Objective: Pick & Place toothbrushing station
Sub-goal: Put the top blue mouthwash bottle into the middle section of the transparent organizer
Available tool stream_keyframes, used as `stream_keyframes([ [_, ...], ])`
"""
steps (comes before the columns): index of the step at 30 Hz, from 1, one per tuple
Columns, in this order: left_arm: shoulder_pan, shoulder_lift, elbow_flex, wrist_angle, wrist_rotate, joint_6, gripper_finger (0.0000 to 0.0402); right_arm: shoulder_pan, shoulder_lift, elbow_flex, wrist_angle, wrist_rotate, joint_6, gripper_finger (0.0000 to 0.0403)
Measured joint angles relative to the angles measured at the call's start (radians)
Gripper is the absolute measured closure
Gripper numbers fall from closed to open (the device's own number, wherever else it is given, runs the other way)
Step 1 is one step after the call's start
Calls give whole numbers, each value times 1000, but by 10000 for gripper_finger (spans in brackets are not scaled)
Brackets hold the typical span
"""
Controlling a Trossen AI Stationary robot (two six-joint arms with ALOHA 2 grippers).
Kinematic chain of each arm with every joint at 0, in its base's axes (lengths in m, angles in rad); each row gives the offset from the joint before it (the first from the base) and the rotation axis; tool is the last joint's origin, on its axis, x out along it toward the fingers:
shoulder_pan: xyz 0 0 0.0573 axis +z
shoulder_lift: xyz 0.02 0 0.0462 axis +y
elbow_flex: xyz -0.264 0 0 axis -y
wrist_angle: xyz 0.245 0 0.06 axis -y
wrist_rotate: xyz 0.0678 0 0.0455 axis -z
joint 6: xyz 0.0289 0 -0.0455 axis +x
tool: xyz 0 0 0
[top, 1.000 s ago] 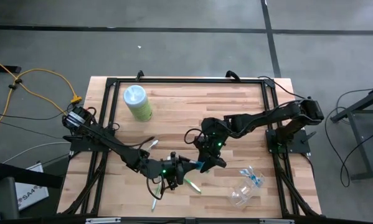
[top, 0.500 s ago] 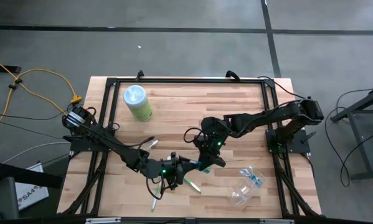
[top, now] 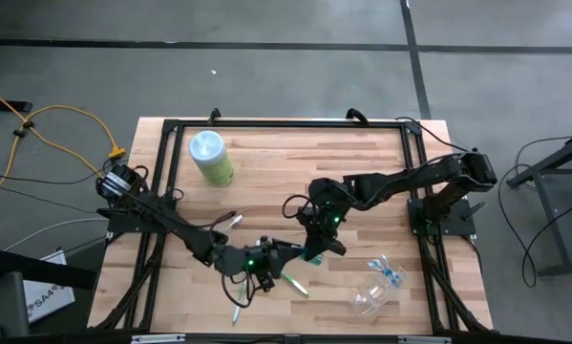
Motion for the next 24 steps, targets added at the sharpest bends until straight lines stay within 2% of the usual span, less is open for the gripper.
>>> stream_keyframes([
  [7,-18,0,0,64,-108,-1,256,21,-1,0,-19,25,2,346],
  [13,-40,0,0,90,-176,-35,255,46,-1,0,-38,149,-4,346],
  [16,-49,0,0,92,-223,-103,255,82,-15,0,-73,247,-23,346],
  [24,-67,-1,0,91,-327,-270,255,199,-48,1,-108,587,0,346],
])
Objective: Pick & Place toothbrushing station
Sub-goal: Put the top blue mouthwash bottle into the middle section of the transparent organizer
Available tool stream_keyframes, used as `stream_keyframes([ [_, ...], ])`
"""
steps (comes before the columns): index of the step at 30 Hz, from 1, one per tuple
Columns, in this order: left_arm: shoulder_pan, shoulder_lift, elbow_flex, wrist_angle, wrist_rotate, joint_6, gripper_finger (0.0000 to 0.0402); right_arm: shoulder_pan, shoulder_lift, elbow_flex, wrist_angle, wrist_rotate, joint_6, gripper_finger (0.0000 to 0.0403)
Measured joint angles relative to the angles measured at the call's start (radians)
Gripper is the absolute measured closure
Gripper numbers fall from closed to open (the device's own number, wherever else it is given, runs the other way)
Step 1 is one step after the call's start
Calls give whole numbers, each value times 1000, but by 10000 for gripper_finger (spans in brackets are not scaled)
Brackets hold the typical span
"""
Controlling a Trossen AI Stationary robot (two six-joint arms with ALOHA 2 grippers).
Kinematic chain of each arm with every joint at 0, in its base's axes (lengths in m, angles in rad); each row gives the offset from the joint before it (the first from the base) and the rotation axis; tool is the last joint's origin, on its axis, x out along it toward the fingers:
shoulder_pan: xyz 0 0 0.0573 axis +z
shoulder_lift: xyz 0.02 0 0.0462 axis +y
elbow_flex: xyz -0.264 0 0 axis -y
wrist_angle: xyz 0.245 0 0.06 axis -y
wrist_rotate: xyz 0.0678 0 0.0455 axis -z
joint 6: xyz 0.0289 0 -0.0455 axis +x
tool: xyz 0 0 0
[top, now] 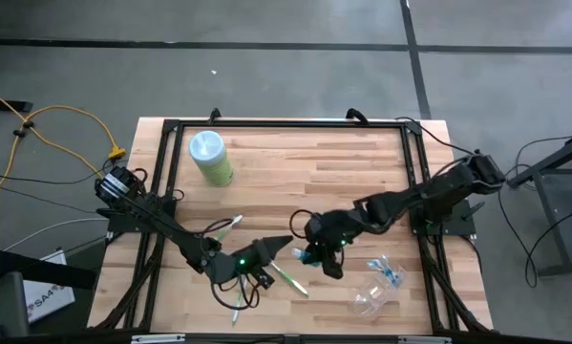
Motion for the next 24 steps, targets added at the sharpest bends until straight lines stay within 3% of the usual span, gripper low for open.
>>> stream_keyframes([
  [6,1,0,0,0,-95,-141,255,110,-28,-3,-40,246,56,346],
  [15,-11,-1,0,-1,-110,-368,255,313,-42,-3,-81,604,188,346],
  [20,-16,-1,0,-1,12,-587,255,414,-42,-3,-84,795,196,346],
  [24,-23,-1,0,-1,145,-789,255,463,-42,-3,-86,877,195,346],
])
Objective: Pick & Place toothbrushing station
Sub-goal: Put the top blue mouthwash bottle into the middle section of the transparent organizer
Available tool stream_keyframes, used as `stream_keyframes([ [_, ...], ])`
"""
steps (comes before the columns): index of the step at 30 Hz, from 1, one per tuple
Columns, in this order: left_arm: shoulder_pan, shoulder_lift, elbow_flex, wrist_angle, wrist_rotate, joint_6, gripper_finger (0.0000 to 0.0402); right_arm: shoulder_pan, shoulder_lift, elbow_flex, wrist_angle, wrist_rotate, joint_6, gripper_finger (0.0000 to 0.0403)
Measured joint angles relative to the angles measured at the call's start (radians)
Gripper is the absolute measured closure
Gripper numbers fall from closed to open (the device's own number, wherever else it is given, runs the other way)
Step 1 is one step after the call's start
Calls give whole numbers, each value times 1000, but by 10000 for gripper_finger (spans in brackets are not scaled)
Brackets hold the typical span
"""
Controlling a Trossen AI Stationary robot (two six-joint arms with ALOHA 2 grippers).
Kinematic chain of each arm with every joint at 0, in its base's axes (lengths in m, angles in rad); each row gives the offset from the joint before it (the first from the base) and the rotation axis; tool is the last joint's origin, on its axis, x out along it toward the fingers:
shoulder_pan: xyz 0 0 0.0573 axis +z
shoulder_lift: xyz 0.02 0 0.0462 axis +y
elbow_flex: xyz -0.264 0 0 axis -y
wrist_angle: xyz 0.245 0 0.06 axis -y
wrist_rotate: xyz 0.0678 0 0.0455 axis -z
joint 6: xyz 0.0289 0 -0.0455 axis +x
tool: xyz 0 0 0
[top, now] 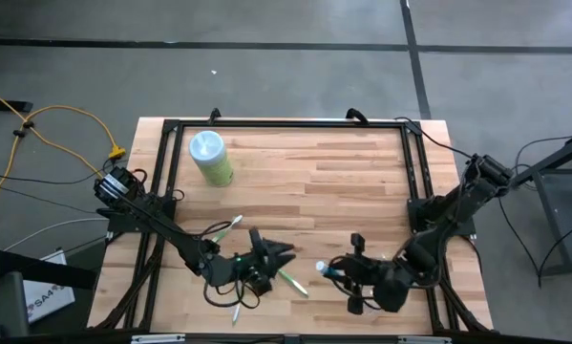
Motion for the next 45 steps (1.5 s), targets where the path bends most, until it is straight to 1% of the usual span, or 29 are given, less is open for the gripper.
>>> stream_keyframes([
  [4,7,0,0,1,133,-223,255,32,0,0,-8,56,-16,346],
  [8,30,0,1,11,239,-381,255,57,1,0,-2,96,-71,346],
  [12,64,-1,1,55,347,-478,255,65,1,0,20,104,-145,346],
  [16,104,-2,1,117,519,-563,254,63,2,0,54,105,-224,346],
  [20,152,-2,1,137,692,-663,254,51,2,0,58,104,-267,346],
  [23,189,-2,1,139,777,-731,254,48,2,0,65,104,-295,346],
  [28,233,-2,1,136,849,-786,254,39,2,0,117,101,-368,346],
  [31,246,-2,1,136,892,-793,254,25,2,0,126,100,-389,346],
  [37,246,-2,1,134,908,-785,254,-12,2,0,130,92,-411,346],
  [45,246,-2,1,136,912,-755,254,-51,2,0,189,46,-488,346],
])
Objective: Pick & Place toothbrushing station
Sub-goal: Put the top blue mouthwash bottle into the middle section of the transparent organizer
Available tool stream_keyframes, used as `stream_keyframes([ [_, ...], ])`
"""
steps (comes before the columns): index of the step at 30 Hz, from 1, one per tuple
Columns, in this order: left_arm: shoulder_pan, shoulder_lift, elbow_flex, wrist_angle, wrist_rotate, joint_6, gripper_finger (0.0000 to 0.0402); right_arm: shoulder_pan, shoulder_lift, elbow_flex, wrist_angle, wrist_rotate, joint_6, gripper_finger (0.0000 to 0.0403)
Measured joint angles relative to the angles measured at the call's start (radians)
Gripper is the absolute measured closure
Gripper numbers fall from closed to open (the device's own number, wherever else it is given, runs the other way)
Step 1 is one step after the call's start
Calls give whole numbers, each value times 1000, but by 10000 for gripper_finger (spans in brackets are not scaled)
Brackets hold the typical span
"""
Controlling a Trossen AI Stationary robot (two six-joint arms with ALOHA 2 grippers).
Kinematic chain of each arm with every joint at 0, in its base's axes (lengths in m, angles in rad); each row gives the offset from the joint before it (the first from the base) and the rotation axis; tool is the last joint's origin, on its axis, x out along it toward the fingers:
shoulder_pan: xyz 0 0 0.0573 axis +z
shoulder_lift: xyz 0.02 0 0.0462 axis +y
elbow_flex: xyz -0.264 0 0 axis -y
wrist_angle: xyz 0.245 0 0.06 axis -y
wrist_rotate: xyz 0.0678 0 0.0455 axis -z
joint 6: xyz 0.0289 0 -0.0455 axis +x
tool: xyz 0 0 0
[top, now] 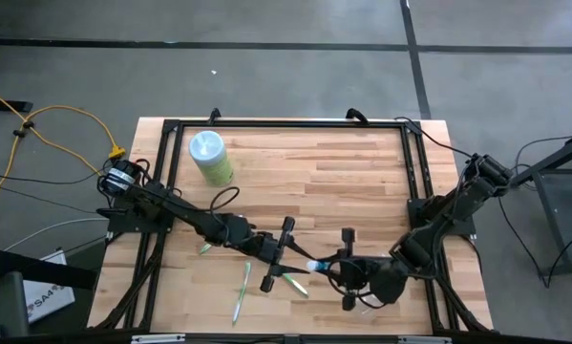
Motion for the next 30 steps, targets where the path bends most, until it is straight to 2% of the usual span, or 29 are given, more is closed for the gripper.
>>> stream_keyframes([
  [13,-1,0,0,-1,-20,23,254,-4,0,0,51,8,-68,346],
  [19,-5,0,0,-9,-44,26,254,34,0,0,60,99,-97,346],
  [30,-2,0,0,-10,-51,26,254,46,0,0,190,138,-236,346],
])
